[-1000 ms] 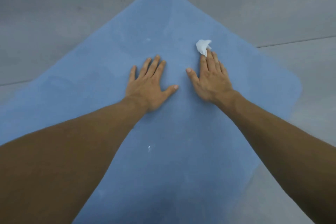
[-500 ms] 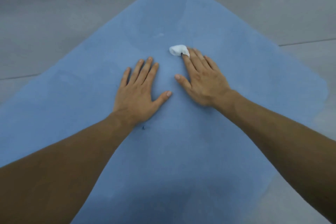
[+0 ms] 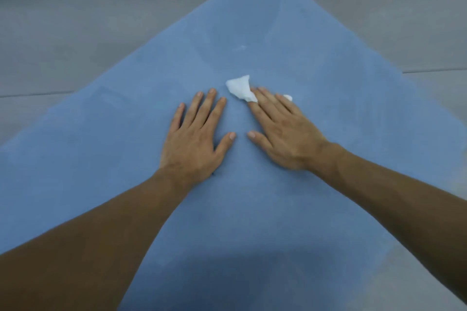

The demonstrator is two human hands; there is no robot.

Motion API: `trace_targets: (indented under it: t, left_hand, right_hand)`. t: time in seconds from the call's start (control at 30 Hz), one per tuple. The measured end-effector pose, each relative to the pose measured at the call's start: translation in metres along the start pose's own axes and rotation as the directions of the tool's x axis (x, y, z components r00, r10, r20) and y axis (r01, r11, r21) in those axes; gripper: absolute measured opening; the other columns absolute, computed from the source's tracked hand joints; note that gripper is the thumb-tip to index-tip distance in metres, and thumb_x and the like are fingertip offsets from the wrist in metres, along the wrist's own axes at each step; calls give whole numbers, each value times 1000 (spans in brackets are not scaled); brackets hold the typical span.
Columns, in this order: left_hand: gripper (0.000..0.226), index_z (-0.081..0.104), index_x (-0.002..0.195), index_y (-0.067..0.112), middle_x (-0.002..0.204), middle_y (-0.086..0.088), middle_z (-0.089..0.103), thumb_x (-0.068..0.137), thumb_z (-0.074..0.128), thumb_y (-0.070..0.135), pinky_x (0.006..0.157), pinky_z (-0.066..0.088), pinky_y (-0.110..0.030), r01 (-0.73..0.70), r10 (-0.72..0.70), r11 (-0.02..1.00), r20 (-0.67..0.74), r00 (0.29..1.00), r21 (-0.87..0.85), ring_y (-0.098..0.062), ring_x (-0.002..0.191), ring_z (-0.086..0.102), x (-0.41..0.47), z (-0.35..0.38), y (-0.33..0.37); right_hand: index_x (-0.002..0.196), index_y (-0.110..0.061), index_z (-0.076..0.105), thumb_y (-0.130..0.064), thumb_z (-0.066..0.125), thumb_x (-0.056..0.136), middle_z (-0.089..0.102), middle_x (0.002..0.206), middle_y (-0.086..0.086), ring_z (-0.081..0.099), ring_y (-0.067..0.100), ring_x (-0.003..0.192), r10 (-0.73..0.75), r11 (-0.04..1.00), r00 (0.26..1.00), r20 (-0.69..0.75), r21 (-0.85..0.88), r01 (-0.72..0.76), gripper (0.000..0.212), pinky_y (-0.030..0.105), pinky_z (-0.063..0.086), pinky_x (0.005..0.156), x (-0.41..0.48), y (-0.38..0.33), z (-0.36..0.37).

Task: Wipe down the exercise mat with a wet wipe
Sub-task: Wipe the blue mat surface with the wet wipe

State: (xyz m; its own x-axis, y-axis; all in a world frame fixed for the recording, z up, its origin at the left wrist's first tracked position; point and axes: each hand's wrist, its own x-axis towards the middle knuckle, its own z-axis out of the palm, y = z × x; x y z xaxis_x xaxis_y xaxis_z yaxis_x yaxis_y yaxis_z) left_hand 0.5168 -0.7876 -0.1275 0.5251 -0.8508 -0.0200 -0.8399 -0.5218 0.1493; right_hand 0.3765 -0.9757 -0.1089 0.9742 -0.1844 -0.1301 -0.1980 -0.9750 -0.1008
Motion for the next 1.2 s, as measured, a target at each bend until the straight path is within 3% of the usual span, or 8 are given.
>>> trace_targets:
  t: [0.17, 0.27, 0.33, 0.4, 0.53, 0.7, 1.2]
  left_hand:
    - [71, 17, 164, 22, 173, 4, 3, 103, 23, 57, 129, 5, -43, 41, -41, 999, 27, 999, 5, -15, 159, -1, -26, 0, -1]
    - [69, 15, 164, 26, 173, 4, 3, 103, 21, 58, 128, 4, -44, 72, -72, 997, 31, 997, 1, -15, 159, 0, -33, -1, 0]
    - [69, 13, 165, 28, 173, 5, 1, 103, 18, 58, 128, 4, -44, 90, -90, 996, 40, 995, 1, -15, 159, -2, -38, 0, 3]
    - [68, 12, 165, 29, 173, 6, 0, 103, 17, 58, 128, 4, -45, 103, -103, 995, 45, 994, -2, -14, 159, -3, -44, 1, 5]
    - [63, 14, 164, 27, 173, 5, 3, 105, 17, 50, 128, 5, -46, 127, -127, 992, 39, 991, 3, -15, 159, -1, -60, 1, 10]
    - [61, 15, 165, 25, 173, 3, 5, 106, 14, 43, 128, 8, -46, 146, -146, 989, 45, 988, 2, -17, 159, 3, -94, -1, 16]
    - [64, 12, 165, 26, 172, 4, -7, 105, 14, 49, 128, 5, -49, 246, -238, 968, 126, 963, -53, -16, 158, -10, -186, 0, 43]
  right_hand:
    - [161, -6, 24, -56, 24, 107, 20, 170, 11, 16, 21, 158, -155, 988, 988, -1, -28, 155, 74, 40, 11, 129, -33, -20, 11]
    - [161, -7, 25, -57, 23, 103, 26, 167, 13, 25, 25, 155, 83, 995, 994, -72, 54, -79, 76, 39, 13, 125, -16, 8, 5]
    - [162, -8, 21, -56, 23, 104, 21, 169, 12, 19, 26, 157, 291, 950, 955, -60, 134, -281, 75, 40, 13, 127, -5, 25, 4]
    - [163, -8, 18, -54, 27, 106, 15, 171, 10, 12, 25, 158, 349, 930, 936, -40, 134, -341, 74, 41, 11, 128, -4, 23, 8]
    - [162, -7, 18, -56, 23, 104, 15, 171, 9, 8, 26, 159, 146, 986, 989, -18, 80, -144, 76, 42, 11, 128, -31, -11, 12]
    - [162, -6, 19, -57, 27, 105, 16, 170, 10, 6, 23, 159, -44, 997, 999, -1, 59, 44, 77, 40, 10, 129, -79, -57, 21]
    - [163, -11, 18, -66, 26, 105, 8, 173, 3, -3, 19, 159, -208, 975, 976, 67, 93, 202, 81, 40, 11, 126, -163, -122, 31]
